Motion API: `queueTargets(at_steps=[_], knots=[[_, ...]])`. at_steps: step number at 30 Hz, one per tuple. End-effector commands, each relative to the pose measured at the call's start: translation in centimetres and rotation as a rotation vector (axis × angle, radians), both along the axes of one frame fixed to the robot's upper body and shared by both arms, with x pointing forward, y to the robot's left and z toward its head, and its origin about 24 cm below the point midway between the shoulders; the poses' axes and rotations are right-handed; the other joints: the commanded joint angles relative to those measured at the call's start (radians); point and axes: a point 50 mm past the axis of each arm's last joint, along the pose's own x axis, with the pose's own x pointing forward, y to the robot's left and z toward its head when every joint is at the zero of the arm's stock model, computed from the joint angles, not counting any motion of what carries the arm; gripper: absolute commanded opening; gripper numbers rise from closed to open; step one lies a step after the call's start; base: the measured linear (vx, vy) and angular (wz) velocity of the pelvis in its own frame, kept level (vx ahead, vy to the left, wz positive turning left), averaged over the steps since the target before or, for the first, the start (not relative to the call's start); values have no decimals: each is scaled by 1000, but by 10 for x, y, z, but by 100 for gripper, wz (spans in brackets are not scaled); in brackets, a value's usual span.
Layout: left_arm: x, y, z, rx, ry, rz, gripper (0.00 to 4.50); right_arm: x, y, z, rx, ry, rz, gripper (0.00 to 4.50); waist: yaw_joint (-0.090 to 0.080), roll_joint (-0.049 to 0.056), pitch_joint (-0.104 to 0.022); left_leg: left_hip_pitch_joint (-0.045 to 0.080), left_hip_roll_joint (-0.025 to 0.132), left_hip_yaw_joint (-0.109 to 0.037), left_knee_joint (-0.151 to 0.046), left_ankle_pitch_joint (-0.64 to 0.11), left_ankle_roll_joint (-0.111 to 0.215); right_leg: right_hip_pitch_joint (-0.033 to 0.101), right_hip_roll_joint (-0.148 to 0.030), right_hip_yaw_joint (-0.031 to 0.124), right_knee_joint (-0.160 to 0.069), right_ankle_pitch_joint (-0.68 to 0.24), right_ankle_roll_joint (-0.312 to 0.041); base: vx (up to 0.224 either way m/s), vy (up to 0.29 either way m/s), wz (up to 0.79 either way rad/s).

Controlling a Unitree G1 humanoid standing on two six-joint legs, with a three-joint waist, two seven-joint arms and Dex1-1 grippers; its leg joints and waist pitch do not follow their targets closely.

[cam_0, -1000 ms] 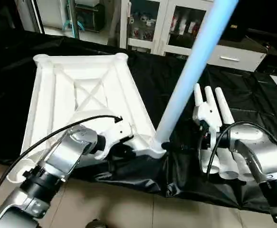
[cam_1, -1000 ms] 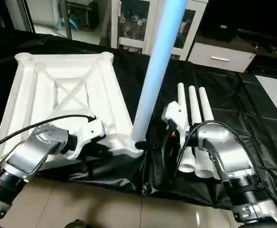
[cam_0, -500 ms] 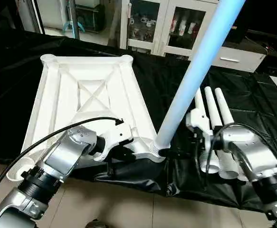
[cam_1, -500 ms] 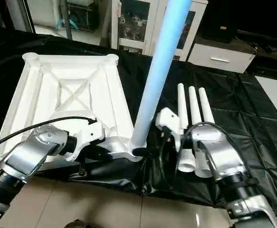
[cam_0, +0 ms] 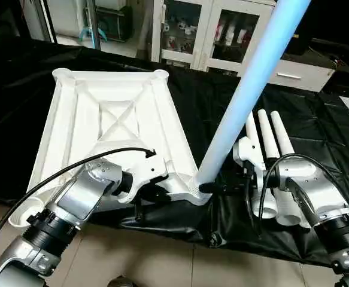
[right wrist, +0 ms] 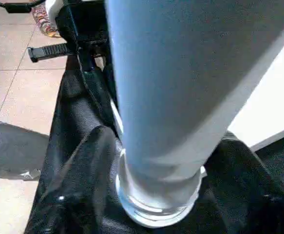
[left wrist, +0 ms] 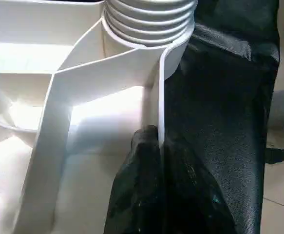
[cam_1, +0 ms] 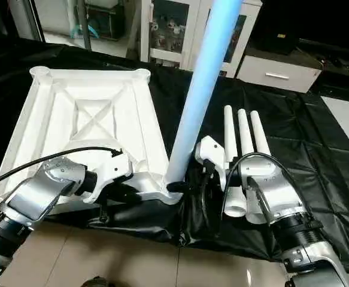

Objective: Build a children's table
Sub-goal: Rotate leg to tighten

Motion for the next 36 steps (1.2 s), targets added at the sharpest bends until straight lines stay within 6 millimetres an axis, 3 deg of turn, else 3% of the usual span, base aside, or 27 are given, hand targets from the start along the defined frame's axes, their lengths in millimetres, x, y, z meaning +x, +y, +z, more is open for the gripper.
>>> queueTargets(at_steps=[1,7,17,19,21,22,23,25,26,27,28,29,30,31,32,33,35,36], knots=[[-9,-6,-15,32,78,-55,0,2,-1,3,-22,-15,21,243,-6,12,-61,32,38,-17,-73,-273,-15,32,-44,29,-61,-146,-232,0,0,0],[-8,-6,-14,37,77,-56,0,2,0,0,-32,-13,32,198,-7,13,-61,33,38,-18,-74,-292,-21,31,-45,28,-63,-163,-231,0,0,0],[-8,-5,-14,39,76,-52,0,-1,1,-8,-50,5,43,190,-7,13,-60,32,38,-18,-75,-299,-20,32,-46,28,-63,-173,-228,0,0,0],[0,-9,-12,-11,50,18,0,4,3,-19,-35,57,-80,190,-9,11,-59,32,37,-18,-76,-308,-22,30,-45,29,-65,-189,-227,0,0,0],[13,-14,-9,-64,11,136,0,13,6,-33,-44,87,-259,190,-13,9,-53,33,35,-20,-80,-359,-36,26,-46,29,-74,-272,-211,0,0,0],[15,-16,-9,-76,7,164,0,15,6,-36,-49,94,-303,189,-18,11,-45,42,34,-25,-84,-443,-60,18,-49,26,-88,-403,-187,0,0,0],[26,-21,-5,-120,-9,259,0,20,10,-49,-46,140,-462,189,-26,12,-44,46,33,-33,-84,-506,-83,15,-54,23,-96,-509,-157,-56,0,-6],[28,-23,-4,-128,-12,276,0,20,11,-51,-40,150,-487,189,-40,7,-49,44,31,-45,-85,-533,-95,21,-60,13,-106,-591,-113,-58,4,-9],[32,-26,-2,-151,-12,315,0,22,15,-56,-27,165,-548,189,-47,7,-49,38,32,-48,-87,-527,-86,24,-62,12,-110,-597,-100,0,0,0],[40,-31,1,-177,-23,380,0,26,21,-62,-9,191,-671,189,-51,16,-48,45,30,-49,-86,-537,-85,12,-60,14,-116,-604,-100,0,0,0],[40,-31,1,-177,-23,380,0,26,21,-62,-9,191,-671,189,-55,16,-46,49,28,-49,-84,-554,-85,6,-59,11,-120,-614,-99,0,0,0],[43,-34,2,-186,-27,417,0,28,25,-66,-6,202,-744,189,-64,15,-47,47,27,-54,-85,-568,-86,10,-58,6,-122,-623,-96,0,0,0],[45,-35,3,-188,-32,431,0,29,26,-67,-6,206,-779,189,-67,18,-49,45,28,-59,-86,-575,-83,17,-60,1,-124,-618,-93,0,0,0],[53,-39,5,-186,-57,504,0,34,31,-73,-13,219,-923,188,-69,23,-48,42,30,-60,-89,-574,-82,19,-61,1,-124,-603,-95,0,0,0],[53,-39,5,-186,-57,504,0,34,31,-73,-13,219,-923,188,-76,30,-47,44,29,-64,-94,-599,-91,17,-58,-7,-127,-596,-97,0,0,0],[62,-44,5,-166,-100,591,0,37,38,-79,-37,223,-1096,188,-76,36,-48,46,29,-67,-94,-617,-98,19,-57,-11,-126,-587,-96,0,0,0],[66,-46,5,-153,-125,625,0,38,43,-81,-44,222,-1150,188,-86,39,-49,51,30,-72,-99,-668,-105,24,-53,-24,-132,-544,-93,0,0,0],[70,-48,6,-139,-158,654,0,39,52,-82,-43,231,-1200,188,-86,40,-48,57,29,-67,-99,-672,-100,15,-56,-19,-137,-535,-95,0,0,0]])
